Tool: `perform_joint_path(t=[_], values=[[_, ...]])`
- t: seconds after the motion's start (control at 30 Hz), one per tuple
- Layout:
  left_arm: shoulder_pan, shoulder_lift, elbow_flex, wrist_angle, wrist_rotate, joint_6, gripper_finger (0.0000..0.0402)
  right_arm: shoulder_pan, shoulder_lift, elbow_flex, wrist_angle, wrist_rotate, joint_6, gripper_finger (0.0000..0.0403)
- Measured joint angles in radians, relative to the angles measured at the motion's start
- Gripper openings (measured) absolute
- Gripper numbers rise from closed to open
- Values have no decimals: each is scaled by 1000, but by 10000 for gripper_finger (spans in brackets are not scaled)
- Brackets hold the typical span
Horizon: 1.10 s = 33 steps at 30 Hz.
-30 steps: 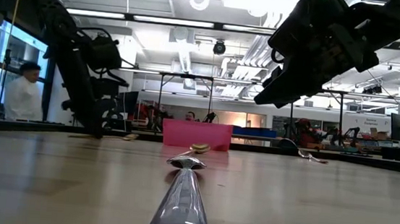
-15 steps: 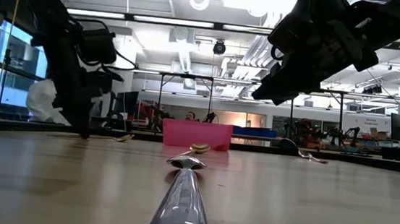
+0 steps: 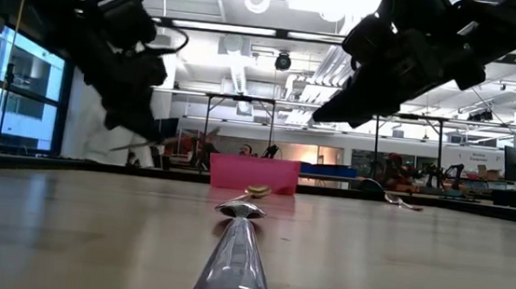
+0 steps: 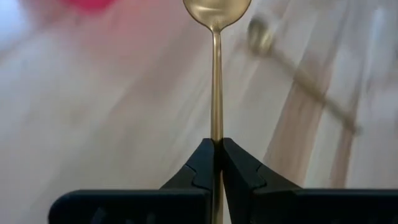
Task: Sort silverware by color (type)
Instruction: Put the gold spoon into the red bin
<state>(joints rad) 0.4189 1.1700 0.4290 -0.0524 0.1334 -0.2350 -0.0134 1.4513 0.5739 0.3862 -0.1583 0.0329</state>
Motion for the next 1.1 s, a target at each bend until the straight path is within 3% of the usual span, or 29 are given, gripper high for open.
perform_joint_path(t=[0.27,0.7,0.9,1.1], values=[[63,104,226,-50,15,145,4,-7,0,0,30,0,-14,0],[140,529,747,-206,15,414,3,-7,0,0,22,-1,-15,1],[172,682,854,-206,15,428,3,-5,0,0,17,-1,-15,1],[215,772,871,-179,15,407,3,-5,0,0,14,-2,-15,1]])
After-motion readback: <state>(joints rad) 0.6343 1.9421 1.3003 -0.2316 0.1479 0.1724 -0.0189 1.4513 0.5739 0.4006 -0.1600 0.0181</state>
